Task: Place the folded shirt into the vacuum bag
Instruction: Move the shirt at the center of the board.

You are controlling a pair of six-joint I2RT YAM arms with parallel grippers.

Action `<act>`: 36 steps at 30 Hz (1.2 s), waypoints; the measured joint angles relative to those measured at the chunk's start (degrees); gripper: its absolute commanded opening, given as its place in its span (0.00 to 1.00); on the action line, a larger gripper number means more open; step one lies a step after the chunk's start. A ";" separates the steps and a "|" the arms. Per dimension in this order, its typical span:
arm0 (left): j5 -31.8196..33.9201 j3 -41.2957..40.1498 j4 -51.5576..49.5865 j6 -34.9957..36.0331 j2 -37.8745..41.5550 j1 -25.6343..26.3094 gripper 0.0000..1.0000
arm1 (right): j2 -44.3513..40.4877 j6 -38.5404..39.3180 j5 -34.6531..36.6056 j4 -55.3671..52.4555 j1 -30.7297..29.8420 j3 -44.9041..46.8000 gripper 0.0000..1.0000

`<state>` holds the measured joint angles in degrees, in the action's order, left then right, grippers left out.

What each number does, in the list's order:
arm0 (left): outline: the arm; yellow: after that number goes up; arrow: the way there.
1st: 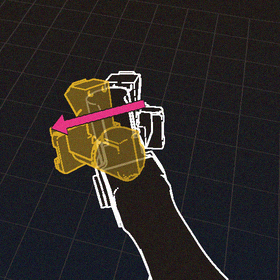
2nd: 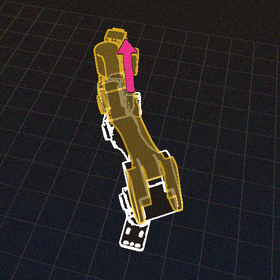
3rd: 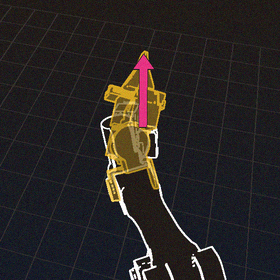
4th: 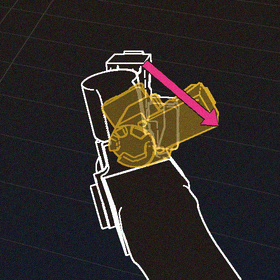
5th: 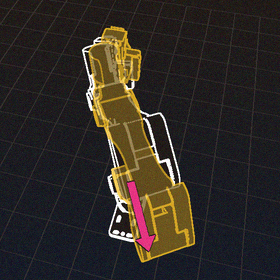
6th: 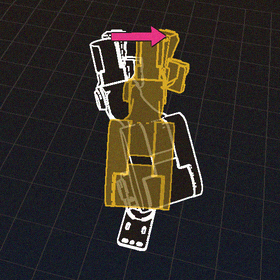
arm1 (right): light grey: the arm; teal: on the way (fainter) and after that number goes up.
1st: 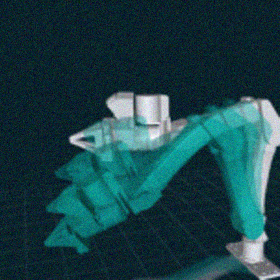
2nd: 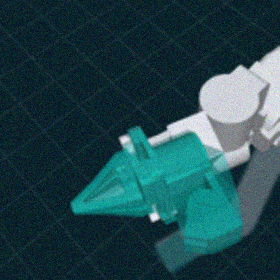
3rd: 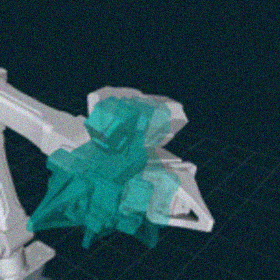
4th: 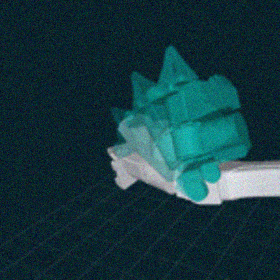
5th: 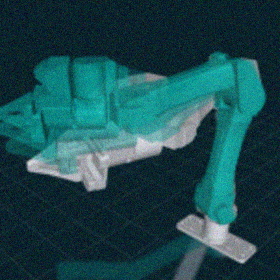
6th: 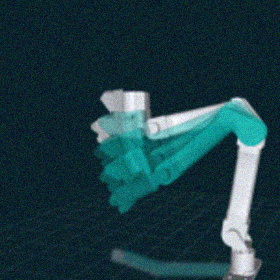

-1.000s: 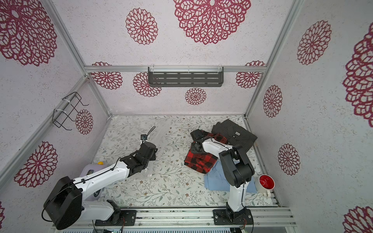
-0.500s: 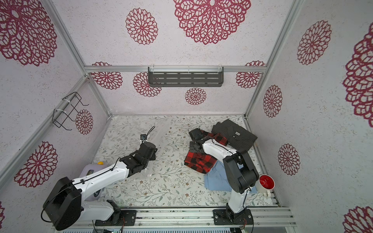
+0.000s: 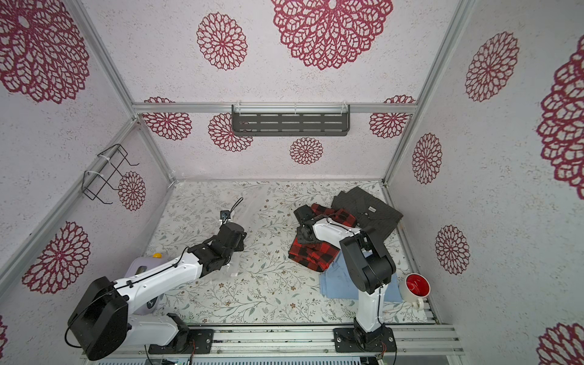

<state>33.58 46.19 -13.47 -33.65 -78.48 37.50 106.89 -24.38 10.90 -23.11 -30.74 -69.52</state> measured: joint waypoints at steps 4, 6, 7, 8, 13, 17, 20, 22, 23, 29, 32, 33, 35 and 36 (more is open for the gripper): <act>-1.14 0.04 0.50 0.11 -1.44 0.00 0.00 | -1.25 -0.07 0.20 -0.22 -0.13 0.33 0.00; -1.55 0.04 0.61 0.20 -1.86 0.00 0.00 | -2.47 -0.04 0.26 -0.17 -0.20 0.94 0.00; -1.73 0.04 0.68 0.22 -1.97 0.00 0.00 | -3.26 -0.02 0.24 -0.11 -0.24 1.31 0.00; -1.84 0.04 0.72 0.22 -2.03 0.00 0.00 | -3.85 -0.02 0.20 0.09 -0.31 1.64 0.00; -2.67 0.04 0.81 0.22 -2.34 0.00 0.00 | -6.88 0.35 -0.85 1.73 -0.94 4.33 0.00; -3.56 0.04 1.25 0.26 -2.93 0.00 0.00 | -8.13 0.42 -2.56 2.95 -2.16 6.34 0.00; -4.48 0.07 1.86 0.46 -3.56 -0.02 0.00 | -8.59 0.44 -3.91 4.04 -3.37 7.58 0.00; -4.85 0.09 2.19 0.59 -4.04 0.00 0.00 | -9.11 0.46 -4.35 4.50 -4.33 8.41 0.00; -4.98 0.11 2.25 0.61 -4.22 0.00 0.00 | -9.35 0.46 -4.66 4.70 -4.66 8.76 0.00; -6.03 0.17 2.84 0.63 -5.09 -0.02 0.00 | -11.04 1.01 -5.79 5.62 -5.33 9.92 0.00; -6.34 0.24 3.21 0.63 -5.55 0.00 0.00 | -10.99 1.46 -7.80 6.58 -5.31 10.34 0.00; -6.58 0.31 3.43 0.66 -5.79 0.00 0.00 | -10.97 1.46 -8.24 6.82 -5.29 10.49 0.00; -7.52 0.42 3.91 0.68 -6.23 -0.02 0.00 | -10.93 1.44 -8.72 6.99 -5.33 10.78 0.09; -8.11 0.46 4.26 0.68 -6.45 -0.02 0.00 | -10.97 1.31 -8.83 6.99 -5.33 10.93 0.16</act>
<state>25.47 46.65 -9.21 -32.97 -84.93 37.47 95.92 -23.07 2.07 -16.12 -36.07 -58.59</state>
